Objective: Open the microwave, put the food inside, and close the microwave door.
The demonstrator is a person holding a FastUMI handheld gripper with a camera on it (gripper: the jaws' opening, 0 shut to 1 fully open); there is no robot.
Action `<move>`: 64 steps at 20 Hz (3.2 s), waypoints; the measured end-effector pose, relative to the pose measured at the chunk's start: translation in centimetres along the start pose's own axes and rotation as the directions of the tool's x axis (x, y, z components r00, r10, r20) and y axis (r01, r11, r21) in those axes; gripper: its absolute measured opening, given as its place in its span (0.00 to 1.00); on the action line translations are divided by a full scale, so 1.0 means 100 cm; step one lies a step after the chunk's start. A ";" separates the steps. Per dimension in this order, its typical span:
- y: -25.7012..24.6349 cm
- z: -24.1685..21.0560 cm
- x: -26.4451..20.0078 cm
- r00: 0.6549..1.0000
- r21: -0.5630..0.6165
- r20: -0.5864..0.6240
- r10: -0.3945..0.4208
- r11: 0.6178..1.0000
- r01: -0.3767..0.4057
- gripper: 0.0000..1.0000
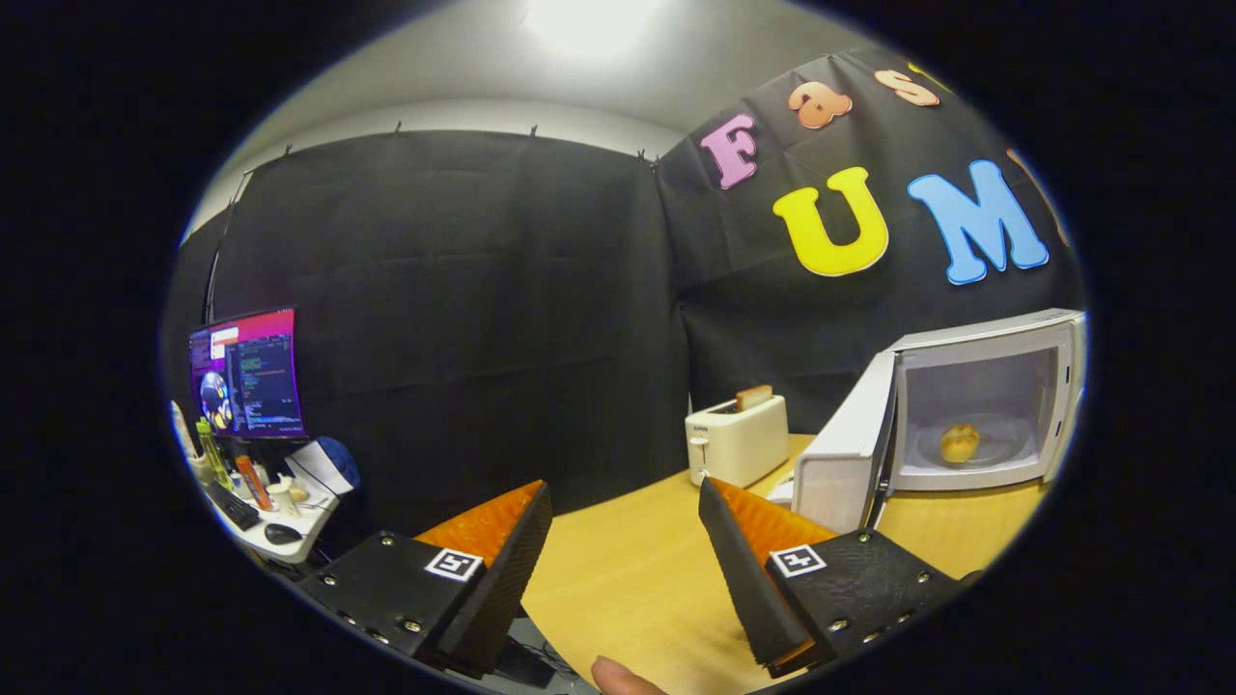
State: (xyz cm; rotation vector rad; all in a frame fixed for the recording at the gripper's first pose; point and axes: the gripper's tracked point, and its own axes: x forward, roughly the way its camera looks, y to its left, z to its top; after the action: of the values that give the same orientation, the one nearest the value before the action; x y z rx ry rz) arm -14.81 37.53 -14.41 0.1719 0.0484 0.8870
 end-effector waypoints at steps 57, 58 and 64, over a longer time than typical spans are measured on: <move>-0.416 0.014 -0.090 0.590 -0.125 -0.077 -0.804 0.595 0.794 0.03; -0.405 0.017 -0.094 0.600 -0.126 -0.071 -0.797 0.604 0.787 0.03; -0.340 0.044 -0.115 0.677 -0.132 -0.031 -0.736 0.674 0.727 0.03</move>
State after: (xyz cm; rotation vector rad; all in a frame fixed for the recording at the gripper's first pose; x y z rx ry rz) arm 4.46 7.02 -16.14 0.0001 0.1365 0.0731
